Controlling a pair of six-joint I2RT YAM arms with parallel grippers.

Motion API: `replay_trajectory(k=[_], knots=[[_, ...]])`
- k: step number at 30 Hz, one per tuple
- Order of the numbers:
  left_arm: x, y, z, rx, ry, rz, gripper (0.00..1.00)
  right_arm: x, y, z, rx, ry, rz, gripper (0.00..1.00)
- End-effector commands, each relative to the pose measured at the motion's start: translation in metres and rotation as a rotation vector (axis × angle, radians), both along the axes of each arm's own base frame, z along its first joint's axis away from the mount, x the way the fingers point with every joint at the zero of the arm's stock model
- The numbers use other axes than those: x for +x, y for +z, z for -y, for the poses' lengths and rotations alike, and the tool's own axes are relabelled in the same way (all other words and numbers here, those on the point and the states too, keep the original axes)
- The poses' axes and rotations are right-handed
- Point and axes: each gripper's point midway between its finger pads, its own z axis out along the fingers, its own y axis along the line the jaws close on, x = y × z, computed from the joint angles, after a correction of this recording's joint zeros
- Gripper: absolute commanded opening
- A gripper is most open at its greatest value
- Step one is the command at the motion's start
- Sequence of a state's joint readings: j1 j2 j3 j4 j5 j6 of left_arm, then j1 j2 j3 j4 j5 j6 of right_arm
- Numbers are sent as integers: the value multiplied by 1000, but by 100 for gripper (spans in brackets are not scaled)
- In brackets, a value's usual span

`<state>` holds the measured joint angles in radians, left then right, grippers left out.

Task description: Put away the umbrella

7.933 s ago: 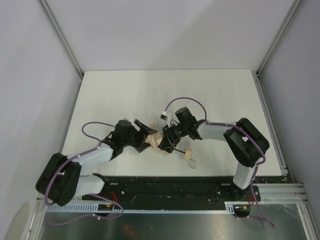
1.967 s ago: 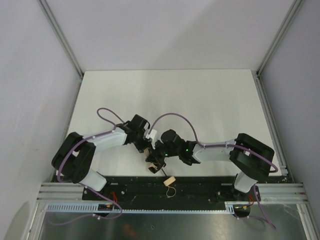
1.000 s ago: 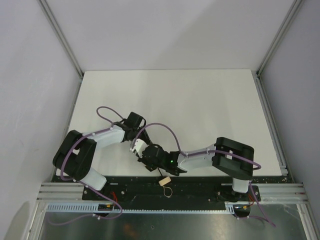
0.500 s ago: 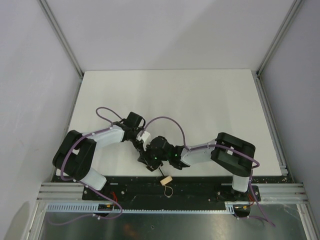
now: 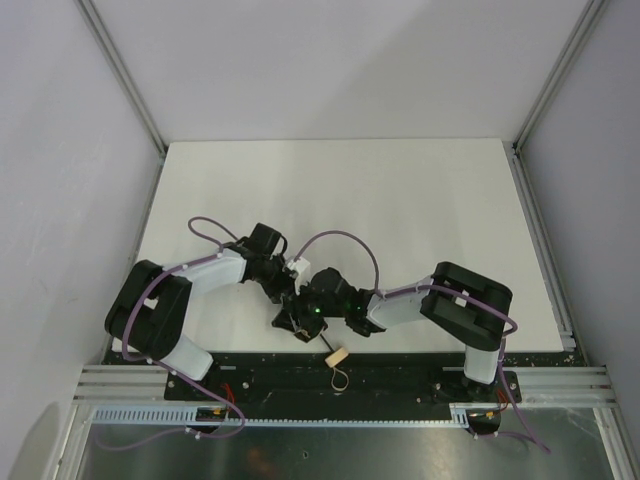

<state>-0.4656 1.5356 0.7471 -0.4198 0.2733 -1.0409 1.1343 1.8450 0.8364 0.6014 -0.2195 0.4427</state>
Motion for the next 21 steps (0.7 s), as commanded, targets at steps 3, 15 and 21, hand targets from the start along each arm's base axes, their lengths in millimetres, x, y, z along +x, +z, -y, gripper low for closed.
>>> replay_trajectory(k=[3,15,21], knots=[[-18,12,0,-34,-26,-78,0,-1,-63,43,-140,-92,-209,44],[-15,14,-3,-40,-15,-70,0,-2,-56,38,-109,-78,-183,55],[-12,18,-1,-52,-12,-64,0,-1,-81,34,-166,-76,-210,27]])
